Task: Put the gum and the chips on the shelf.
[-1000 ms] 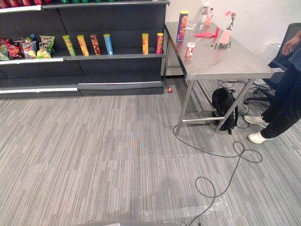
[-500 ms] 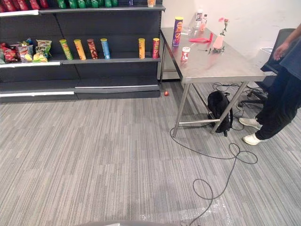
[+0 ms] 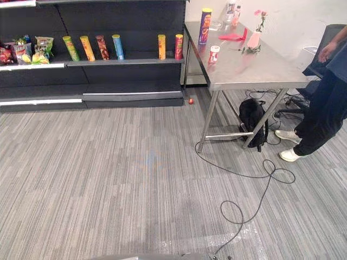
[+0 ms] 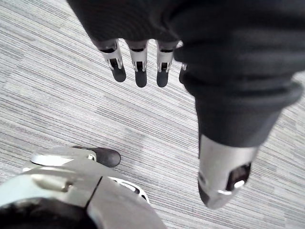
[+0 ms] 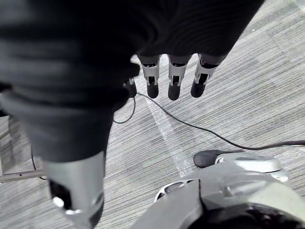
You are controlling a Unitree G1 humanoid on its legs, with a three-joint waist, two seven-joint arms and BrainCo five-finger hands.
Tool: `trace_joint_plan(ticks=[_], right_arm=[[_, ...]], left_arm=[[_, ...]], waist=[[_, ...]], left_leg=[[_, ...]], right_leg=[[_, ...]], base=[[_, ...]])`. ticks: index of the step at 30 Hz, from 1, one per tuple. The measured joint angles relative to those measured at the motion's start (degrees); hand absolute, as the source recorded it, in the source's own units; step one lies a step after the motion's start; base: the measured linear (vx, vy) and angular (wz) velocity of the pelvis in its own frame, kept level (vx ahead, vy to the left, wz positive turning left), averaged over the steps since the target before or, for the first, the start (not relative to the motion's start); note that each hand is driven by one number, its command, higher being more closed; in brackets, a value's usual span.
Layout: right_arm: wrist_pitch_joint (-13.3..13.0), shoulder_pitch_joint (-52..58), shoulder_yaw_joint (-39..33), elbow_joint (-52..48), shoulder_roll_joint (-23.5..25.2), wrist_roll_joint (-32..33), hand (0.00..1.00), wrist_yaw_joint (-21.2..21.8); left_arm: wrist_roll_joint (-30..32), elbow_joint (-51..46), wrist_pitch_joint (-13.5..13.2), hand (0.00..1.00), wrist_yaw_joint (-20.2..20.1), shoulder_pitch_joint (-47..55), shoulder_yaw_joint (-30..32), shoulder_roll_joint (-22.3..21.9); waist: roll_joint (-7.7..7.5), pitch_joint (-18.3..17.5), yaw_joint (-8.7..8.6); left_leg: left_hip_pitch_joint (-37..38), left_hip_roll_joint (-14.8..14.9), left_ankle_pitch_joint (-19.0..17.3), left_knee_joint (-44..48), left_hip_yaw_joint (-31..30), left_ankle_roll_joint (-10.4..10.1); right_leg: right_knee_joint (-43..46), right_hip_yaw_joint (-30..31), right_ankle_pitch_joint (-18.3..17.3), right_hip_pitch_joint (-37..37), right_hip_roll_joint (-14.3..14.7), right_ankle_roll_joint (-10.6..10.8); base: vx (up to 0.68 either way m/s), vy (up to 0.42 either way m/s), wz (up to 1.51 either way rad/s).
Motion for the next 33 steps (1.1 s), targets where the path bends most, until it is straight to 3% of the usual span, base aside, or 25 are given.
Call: trace_joint_plan(ticks=[2,3,5,7,8,9,11,13,14,15,16,17,18,19,20,22,23,24,26,28,29,31,33], right_arm=[[0.12,-0.69,-0.02,0.01,0.07,-0.02,0.00,0.01],[0.23,-0.90,-0.04,0.02,0.05,-0.08,0.00,0.01],[0.49,-1.12,-0.05,-0.02,0.21,-0.47,0.00,0.00],[1.18,-1.40,-0.01,-0.02,-0.10,-0.59,0.00,-0.02],[1.67,-1.63,-0.32,0.03,-0.09,-0.67,0.00,-0.11],[1.71,-1.85,-1.12,-0.01,-0.13,-0.75,0.00,-0.03],[1.72,-2.08,-1.79,-0.01,-0.17,-0.85,0.00,0.18],[1.64,-2.71,-1.96,-0.05,-0.25,-0.87,0.00,0.46],[1.60,-2.64,-2.49,-0.05,-0.42,-0.86,0.00,0.96],[1.54,-2.16,-2.76,-0.09,-0.64,-0.87,0.00,1.38],[1.56,-1.88,-2.84,-0.07,-0.42,-0.87,0.00,1.39],[1.58,-1.67,-3.43,-0.04,0.18,-1.07,0.00,1.44],[1.51,-2.01,-3.57,-0.05,0.93,-2.91,0.00,1.63],[1.31,-2.18,-3.77,-0.11,1.37,-4.06,0.00,1.54],[0.82,-2.18,-3.93,-0.39,1.78,-5.27,0.00,1.28],[0.03,-2.19,-4.10,-1.40,1.80,-6.05,0.00,0.84],[-0.21,-2.18,-4.23,-1.72,1.86,-6.71,0.00,0.82],[-0.72,-2.30,-4.23,-1.96,2.12,-7.25,0.00,0.82],[-1.27,-2.15,-4.06,-2.49,2.16,-7.06,0.00,0.54],[-1.36,-1.92,-2.65,-3.55,2.22,-4.72,0.00,-0.18],[-1.53,-1.82,-2.50,-3.70,2.06,-3.87,0.00,-0.17],[-1.95,-1.62,-2.36,-4.14,1.35,-3.90,0.00,-0.06],[-2.39,-1.18,-1.99,-5.64,1.03,-4.00,0.00,-0.08]], left_arm=[[-0.47,-0.05,0.09,0.00,0.44,-0.79,0.99,-0.09],[-0.51,-0.11,0.11,0.00,0.57,-0.86,1.44,-0.17],[-1.26,-0.69,0.11,0.00,0.62,-0.91,1.99,0.22],[-2.60,-1.53,0.26,0.00,0.71,-0.82,3.15,-0.60],[-3.28,-1.56,0.73,0.00,0.67,-0.56,4.62,-0.81],[-4.50,-1.54,1.08,0.00,0.46,-0.25,5.09,-1.22],[-4.93,-1.57,0.48,0.00,-0.86,0.28,6.44,-1.92],[-4.94,-1.63,-0.79,0.00,-1.90,1.03,7.24,-2.50],[-4.93,-1.72,-1.61,0.00,-1.94,1.61,7.69,-3.28],[-4.96,-1.64,-1.73,0.00,-2.18,2.39,7.56,-4.11],[-5.09,-1.49,-1.75,0.00,-2.43,2.53,7.91,-4.14],[-5.62,-1.59,-1.77,0.00,-2.89,3.17,8.15,-3.69],[-6.00,-1.70,-1.82,0.00,-3.03,3.21,8.23,-2.90],[-5.97,-1.57,-1.76,0.00,-3.01,2.73,8.21,-2.48],[-5.85,-0.93,-1.59,0.00,-3.01,1.63,8.15,-1.84],[-4.58,-0.88,-1.34,0.00,-2.99,1.53,8.15,-1.62],[-4.39,-0.87,-1.26,0.00,-3.13,1.62,8.08,-1.44],[-4.44,-1.16,-1.28,0.00,-3.72,1.70,7.47,-0.83],[-4.64,-2.07,-1.32,0.00,-3.80,1.33,7.43,-0.81],[-4.84,-3.67,-1.73,0.00,-3.70,1.21,7.29,-0.74],[-4.84,-4.60,-1.72,0.00,-3.42,1.21,6.80,-0.76],[-4.84,-4.98,-1.65,0.00,-2.77,0.33,6.26,-1.32],[-4.84,-4.94,-1.49,0.00,-2.60,-1.19,6.24,-1.77]], waist=[[0.18,1.52,-0.01],[-0.49,2.66,0.00],[-0.40,3.30,0.00],[0.07,4.54,0.53],[-0.28,5.16,0.93],[0.13,5.32,1.25],[0.26,5.58,1.30],[0.50,5.70,1.33],[1.07,6.00,1.30],[1.75,6.21,1.05],[1.41,6.39,1.12],[0.78,6.16,1.78],[-1.19,5.45,1.73],[-1.68,5.25,1.47],[-2.07,5.16,1.46],[-2.28,4.91,1.56],[-2.72,4.66,1.44],[-2.10,4.21,1.38],[-2.21,3.82,1.02],[-2.13,3.53,0.97],[-1.79,3.36,0.66],[-0.33,3.58,0.05],[0.97,4.07,-0.14]], left_leg=[[-3.95,0.76,-3.94,8.80,-0.61,0.18],[-6.83,1.72,-6.39,15.84,0.05,0.15],[-12.69,3.11,-6.94,28.84,1.50,-0.46],[-19.27,6.04,-5.70,43.29,1.63,-3.05],[-21.08,6.91,-8.30,46.50,1.17,-3.39],[-21.89,7.57,-9.64,45.40,0.88,-3.28],[-23.85,8.28,-9.03,37.41,-1.07,-2.90],[-25.80,9.52,-5.18,26.66,-5.01,-4.11],[-25.75,10.94,-2.31,19.20,-7.28,-5.70],[-25.42,12.61,-1.73,16.62,-8.35,-6.32],[-25.50,12.70,1.39,18.30,-7.81,-7.13],[-25.89,10.55,2.85,22.89,-7.21,-6.77],[-27.52,8.37,0.38,27.88,-6.93,-5.68],[-28.13,7.47,-1.34,29.67,-6.71,-5.15],[-27.53,5.81,-3.27,30.60,-5.91,-4.05],[-24.09,3.47,-5.05,29.21,-3.92,-2.20],[-21.78,2.29,-5.76,27.83,-3.44,-1.28],[-17.24,0.16,-7.10,24.05,-3.34,0.72],[-14.49,-0.29,-6.96,21.53,-3.67,1.81],[-9.27,-0.34,-5.65,16.69,-3.63,2.07],[-6.61,0.16,-5.42,14.62,-3.48,2.10],[-3.47,2.00,-5.40,11.89,-3.35,2.06],[-1.29,4.19,-5.46,9.95,-3.12,1.98]], right_leg=[[4.04,-0.74,-2.40,-1.46,-0.88,-0.10],[6.72,-1.30,-4.40,-1.95,-1.24,-0.36],[8.76,-2.28,-6.24,-1.65,-2.19,-0.60],[9.32,-2.29,-7.03,0.01,-1.97,-1.27],[9.75,-2.20,-7.63,1.21,-2.47,-1.12],[9.70,-2.06,-7.86,1.93,-2.94,-0.85],[9.68,-0.95,-8.74,2.74,-4.85,0.44],[9.63,0.36,-9.53,2.87,-6.14,1.69],[9.66,1.05,-10.53,3.53,-6.58,3.33],[9.71,1.63,-11.80,5.36,-6.97,5.37],[9.73,2.07,-12.53,6.56,-7.88,6.43],[9.62,2.87,-13.86,7.99,-10.70,6.49],[10.70,4.11,-13.61,8.14,-12.73,4.76],[12.38,4.68,-12.66,7.71,-13.72,4.24],[18.21,6.51,-9.80,4.97,-15.81,4.56],[28.42,7.31,-2.93,0.91,-19.04,2.54],[32.91,7.07,1.73,-1.03,-21.15,1.69],[41.86,6.95,9.73,-4.52,-23.38,0.92],[49.12,6.41,5.68,-7.79,-22.39,1.10],[54.98,0.98,-2.95,-11.91,-19.37,1.22],[54.27,-2.80,-6.29,-13.86,-17.40,0.99],[49.01,-7.28,-9.71,-16.60,-13.38,-0.14],[41.19,-9.18,-10.15,-20.04,-9.76,-0.74]], base=[[0.05,-0.005,0.24],[0.01,0.002,0.25],[0.04,0.003,0.35],[0.09,0.019,0.14],[0.15,0.100,-0.08],[0.15,0.121,-0.15],[0.22,0.223,-0.20],[0.27,0.308,-0.26],[0.30,0.388,-0.26],[0.32,0.413,-0.22],[0.38,0.427,-0.22],[0.41,0.367,-0.30],[0.42,0.351,-0.22],[0.42,0.349,-0.02],[0.42,0.400,0.08],[0.42,0.379,0.01],[0.52,0.338,0.11],[0.52,0.294,0.17],[0.38,0.161,0.19],[0.44,0.099,0.03],[0.39,0.027,-0.05],[0.37,-0.045,-0.10],[0.32,-0.089,-0.08]])
